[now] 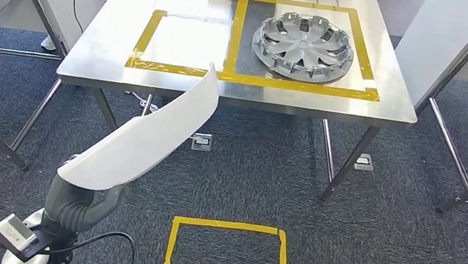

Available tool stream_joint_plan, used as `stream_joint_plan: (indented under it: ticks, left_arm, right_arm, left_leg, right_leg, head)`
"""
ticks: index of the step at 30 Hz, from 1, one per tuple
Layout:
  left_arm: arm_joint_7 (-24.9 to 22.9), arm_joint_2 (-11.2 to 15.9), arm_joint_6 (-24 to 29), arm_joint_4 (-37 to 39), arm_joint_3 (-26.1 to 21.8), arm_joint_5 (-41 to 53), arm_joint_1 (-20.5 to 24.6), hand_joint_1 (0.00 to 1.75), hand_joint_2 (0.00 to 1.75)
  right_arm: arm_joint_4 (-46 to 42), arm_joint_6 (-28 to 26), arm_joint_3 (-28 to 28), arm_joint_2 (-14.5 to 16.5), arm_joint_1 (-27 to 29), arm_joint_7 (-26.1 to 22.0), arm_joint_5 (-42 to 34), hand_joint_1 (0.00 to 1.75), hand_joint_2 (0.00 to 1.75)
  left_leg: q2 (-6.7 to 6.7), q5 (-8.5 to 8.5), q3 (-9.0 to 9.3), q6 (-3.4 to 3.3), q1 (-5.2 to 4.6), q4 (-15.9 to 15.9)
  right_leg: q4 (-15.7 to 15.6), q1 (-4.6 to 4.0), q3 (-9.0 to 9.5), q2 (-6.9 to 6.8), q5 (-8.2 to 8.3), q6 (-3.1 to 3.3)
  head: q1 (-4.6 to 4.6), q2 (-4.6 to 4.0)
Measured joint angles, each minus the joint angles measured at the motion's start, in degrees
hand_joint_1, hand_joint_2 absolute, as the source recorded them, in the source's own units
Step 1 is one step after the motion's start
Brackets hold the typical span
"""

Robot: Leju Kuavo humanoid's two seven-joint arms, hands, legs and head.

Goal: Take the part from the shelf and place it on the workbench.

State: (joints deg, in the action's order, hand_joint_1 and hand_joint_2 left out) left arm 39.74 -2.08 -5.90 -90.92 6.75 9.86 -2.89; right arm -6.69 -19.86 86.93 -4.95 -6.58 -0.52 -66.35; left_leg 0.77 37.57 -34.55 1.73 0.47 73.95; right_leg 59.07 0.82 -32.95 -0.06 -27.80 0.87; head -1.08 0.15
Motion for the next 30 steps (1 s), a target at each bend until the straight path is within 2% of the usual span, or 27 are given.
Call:
stream_joint_plan:
  ticks: [1,2,3,4,6,7,8,10,11,12,13,14,15,16,17,18,19,21,22,23,25,26,27,28,30]
  left_arm:
    - [0.0,0.0,0.4,-0.1,0.0,0.1,-0.1,1.75,1.75]
    - [-0.1,0.0,0.7,-0.1,0.0,0.2,-0.2,1.75,1.75]
    - [-0.2,-0.1,1.0,-0.2,-0.1,0.4,-0.2,1.75,1.75]
    - [-0.3,-0.1,1.3,-0.3,-0.1,0.5,-0.2,1.75,1.75]
    - [-0.5,-0.1,1.8,-0.5,-0.5,0.9,-0.6,1.75,1.75]
    - [-0.6,-0.2,2.1,-0.6,-0.7,1.0,-0.9,1.75,1.75]
    - [-0.6,-0.3,2.5,-0.8,-0.9,1.2,-1.1,1.75,1.75]
    - [-0.6,-0.6,3.0,-1.6,-1.2,1.6,-1.1,1.75,1.75]
    - [-0.6,-0.8,3.3,-2.0,-1.3,1.7,-1.0,1.75,1.75]
    - [-0.5,-1.0,3.5,-2.2,-1.3,1.8,-0.9,1.75,1.75]
    - [-0.5,-1.2,3.6,-2.3,-1.4,1.9,-1.0,1.75,1.75]
    - [-0.5,-1.3,3.7,-2.4,-1.4,1.9,-1.0,1.75,1.75]
    - [-0.5,-1.4,3.8,-2.4,-1.4,2.0,-1.0,1.75,1.75]
    - [-0.5,-1.5,4.0,-2.3,-1.5,2.0,-1.0,1.75,1.75]
    - [-0.5,-1.6,4.2,-2.3,-1.6,2.0,-1.0,1.75,1.75]
    - [-0.5,-1.7,4.3,-2.3,-1.7,2.0,-0.9,1.75,1.75]
    - [-0.5,-1.8,4.4,-2.2,-1.8,2.0,-0.8,1.75,1.75]
    - [-0.5,-2.0,4.5,-2.0,-1.9,2.0,-0.3,1.75,1.75]
    - [-0.5,-2.1,4.5,-1.9,-1.9,2.0,-0.1,1.75,1.75]
    - [-0.5,-2.2,4.5,-1.8,-2.0,2.1,0.0,1.75,1.75]
    - [-0.5,-2.2,4.5,-1.8,-2.1,2.1,0.2,1.75,1.75]
    - [-0.5,-2.2,4.5,-1.7,-2.1,2.1,0.3,1.75,1.75]
    - [-0.5,-2.2,4.5,-1.7,-2.2,2.1,0.4,1.75,1.75]
    - [-0.5,-2.2,4.6,-1.7,-2.2,2.1,0.5,1.75,1.75]
    - [-0.5,-2.2,4.7,-1.5,-2.3,2.1,0.7,1.75,1.75]
  right_arm:
    - [0.0,0.0,0.0,0.0,0.0,0.0,-0.1,0.0,1.75]
    - [0.0,-0.3,0.0,0.0,0.1,0.0,-0.2,0.0,1.75]
    - [0.0,-0.5,0.0,0.0,0.1,-0.1,-0.3,0.0,1.75]
    - [0.0,-0.8,0.0,0.0,0.1,-0.3,-0.3,0.0,1.75]
    - [0.0,-1.1,0.0,0.2,0.1,-0.5,-0.2,0.0,1.75]
    - [0.0,-1.0,0.0,0.3,0.1,-0.6,-0.2,0.0,1.75]
    - [0.0,-1.0,0.0,0.3,0.1,-0.7,-0.1,0.0,1.75]
    - [0.0,-0.9,0.0,0.2,0.0,-0.8,-0.1,0.0,1.75]
    - [0.0,-0.9,0.0,0.3,-0.1,-0.9,-0.1,0.0,1.75]
    - [0.0,-0.8,0.0,0.3,-0.3,-1.0,-0.1,0.0,1.75]
    - [0.0,-0.7,0.0,0.3,-0.4,-1.0,-0.1,0.0,1.75]
    - [0.0,-0.6,0.0,0.3,-0.5,-1.0,-0.2,0.0,1.75]
    - [0.0,-0.6,0.0,0.3,-0.4,-1.0,-0.3,0.0,1.75]
    - [0.0,-0.5,0.0,0.2,-0.3,-1.0,-0.3,0.0,1.75]
    - [0.0,-0.4,0.0,0.2,-0.3,-1.1,-0.2,0.0,1.75]
    - [0.0,-0.3,0.0,0.2,-0.2,-1.2,0.0,0.0,1.75]
    - [0.0,-0.2,0.0,0.2,-0.1,-1.4,0.4,0.0,1.75]
    - [0.0,-0.1,0.0,0.2,0.1,-1.8,0.8,0.0,1.75]
    - [0.0,0.0,0.0,0.2,0.2,-1.8,0.7,0.0,1.75]
    - [0.0,-0.1,0.0,0.1,0.2,-1.8,0.6,0.0,1.75]
    - [0.0,-0.3,-0.1,0.1,-0.1,-1.6,0.4,0.0,1.75]
    - [0.0,-0.3,-0.1,0.1,-0.1,-1.5,0.3,0.0,1.75]
    - [0.0,-0.4,-0.1,0.1,-0.2,-1.3,0.2,0.0,1.75]
    - [0.0,-0.5,-0.1,0.1,-0.2,-1.1,0.1,0.0,1.75]
    - [0.0,-0.6,-0.1,0.1,-0.2,-0.7,0.1,0.0,1.75]
  left_leg:
    - [-0.01,2.05,-1.92,-0.09,-0.01,0.8]
    - [-0.02,3.13,-3.15,-0.3,-0.03,0.2]
    - [-0.03,2.46,-3.82,-0.59,-0.08,-1.7]
    - [-0.08,-0.48,-4.12,-1.01,-0.19,-4.7]
    - [-0.22,-9.05,-4.6,-1.86,-0.65,-10.6]
    - [-0.28,-12.17,-4.58,-2.19,-0.86,-12.3]
    - [-0.27,-13.47,-4.46,-2.45,-0.96,-13.1]
    - [-0.15,-13.06,-3.06,-3.06,-0.74,-13.5]
    - [-0.13,-12.67,-2.23,-3.43,-0.57,-13.9]
    - [-0.13,-12.24,-1.33,-3.74,-0.46,-14.2]
    - [-0.13,-11.7,-0.52,-3.99,-0.4,-14.4]
    - [-0.1,-11.11,0.15,-4.16,-0.39,-14.5]
    - [0.01,-10.49,0.77,-4.24,-0.39,-14.6]
    - [0.18,-9.82,1.48,-4.24,-0.38,-14.6]
    - [0.52,-9.11,2.32,-4.12,-0.36,-14.6]
    - [0.84,-8.39,3.26,-3.98,-0.34,-14.6]
    - [1.15,-7.63,4.23,-3.83,-0.32,-14.6]
    - [1.59,-6.22,5.67,-3.54,-0.37,-14.5]
    - [1.83,-5.59,6.06,-3.28,-0.44,-14.6]
    - [2.02,-5.25,6.41,-2.93,-0.51,-14.5]
    - [2.12,-5.08,6.89,-2.2,-0.61,-14.3]
    - [1.75,-5.2,6.8,-1.92,-0.6,-13.3]
    - [1.25,-5.01,5.95,-1.66,-0.58,-11.5]
    - [0.73,-4.31,4.37,-1.4,-0.53,-8.7]
    - [0.12,-1.5,-0.1,-0.96,-0.36,-2.3]
  right_leg:
    - [-0.1,-0.02,0.95,0.08,-0.78,0.03]
    - [-0.1,-0.04,2.02,0.15,-1.62,0.03]
    - [-0.1,-0.06,3.2,0.21,-2.52,-0.02]
    - [-0.2,-0.09,4.22,0.24,-3.47,-0.11]
    - [0.0,-0.27,5.99,0.36,-5.28,-0.58]
    - [-0.1,-0.35,6.59,0.45,-6.13,-0.91]
    - [0.0,-0.46,7.31,0.54,-6.59,-1.31]
    - [1.0,-0.54,7.59,0.62,-6.19,-2.13]
    - [3.2,-0.54,6.72,0.58,-5.34,-2.52]
    - [6.1,-0.5,4.94,0.53,-4.84,-2.81]
    - [9.5,-0.43,2.52,0.47,-5.12,-3.01]
    - [12.6,-0.4,-0.09,0.43,-6.36,-3.15]
    - [14.7,-0.37,-2.49,0.42,-8.28,-3.28]
    - [15.6,-0.35,-4.43,0.42,-10.08,-3.38]
    - [15.1,-0.34,-5.66,0.42,-10.93,-3.46]
    - [13.3,-0.33,-6.2,0.46,-10.26,-3.54]
    - [10.3,-0.31,-6.15,0.59,-7.81,-3.49]
    - [3.7,-0.4,-5.58,0.78,-0.55,-2.99]
    - [1.8,-0.51,-5.34,0.82,2.03,-2.57]
    - [0.8,-0.57,-5.22,0.77,3.26,-2.11]
    - [0.5,-0.54,-4.38,0.7,3.0,-1.28]
    - [0.3,-0.43,-3.75,0.68,2.79,-0.86]
    - [0.1,-0.4,-3.05,0.65,2.5,-0.49]
    - [-0.1,-0.35,-2.44,0.65,2.14,-0.21]
    - [-0.1,-0.36,-1.53,0.62,1.28,0.08]
  head:
    - [-0.15,0.0]
    - [-0.3,0.0]
    - [-0.48,0.0]
    - [-0.67,0.0]
    - [-0.92,0.0]
    - [-0.97,0.0]
    - [-0.95,0.0]
    - [-0.94,0.0]
    - [-0.86,0.0]
    - [-0.77,0.0]
    - [-0.63,0.0]
    - [-0.5,0.0]
    - [-0.39,0.0]
    - [-0.28,0.0]
    - [-0.17,0.0]
    - [-0.06,0.0]
    - [0.03,0.0]
    - [0.3,0.0]
    - [0.43,0.0]
    - [0.54,0.0]
    - [0.55,0.0]
    - [0.46,0.0]
    - [0.3,0.0]
    - [0.13,0.0]
    - [-0.19,0.0]
